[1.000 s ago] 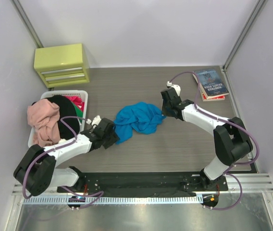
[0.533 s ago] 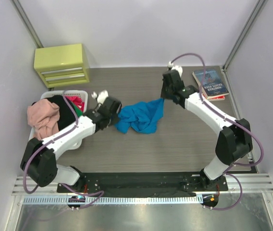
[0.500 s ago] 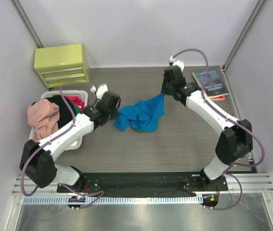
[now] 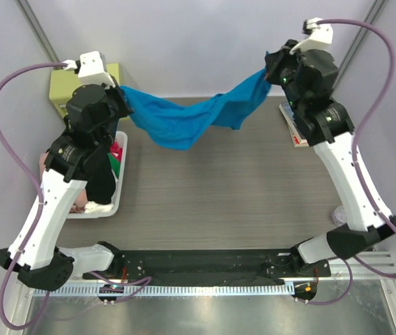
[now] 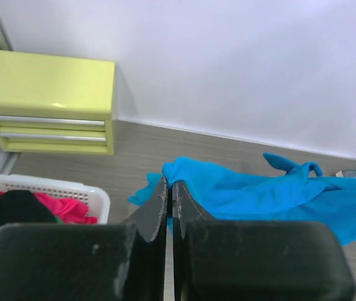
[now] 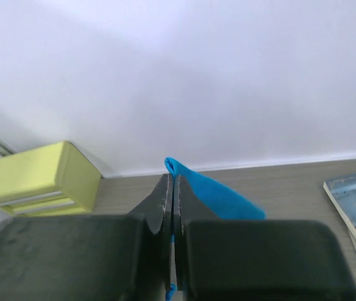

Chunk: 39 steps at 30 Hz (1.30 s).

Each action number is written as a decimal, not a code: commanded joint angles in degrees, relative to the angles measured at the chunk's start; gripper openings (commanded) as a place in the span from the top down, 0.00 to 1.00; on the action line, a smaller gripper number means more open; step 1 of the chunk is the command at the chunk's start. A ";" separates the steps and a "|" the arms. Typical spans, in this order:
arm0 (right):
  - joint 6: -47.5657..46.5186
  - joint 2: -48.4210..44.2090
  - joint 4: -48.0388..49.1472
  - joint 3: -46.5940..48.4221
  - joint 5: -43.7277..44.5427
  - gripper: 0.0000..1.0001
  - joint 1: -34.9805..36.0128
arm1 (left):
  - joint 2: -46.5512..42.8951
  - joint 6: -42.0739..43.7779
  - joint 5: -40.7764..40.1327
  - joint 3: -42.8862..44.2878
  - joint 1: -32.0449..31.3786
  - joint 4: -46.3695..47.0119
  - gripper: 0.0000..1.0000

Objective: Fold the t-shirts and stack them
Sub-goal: Flatten out the tshirt

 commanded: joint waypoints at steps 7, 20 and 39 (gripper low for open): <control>6.69 -15.86 -6.16 -21.52 6.61 0.99 0.16 | -3.81 -13.24 11.68 -7.60 0.03 -15.89 1.00; 29.03 -36.52 -34.79 -59.18 -5.34 0.88 0.16 | -9.27 -33.85 18.13 -43.75 -5.15 -13.96 0.90; 14.80 -1.31 -21.04 -33.09 0.87 0.01 12.97 | -16.73 -56.16 12.16 -43.75 -13.59 -33.82 0.07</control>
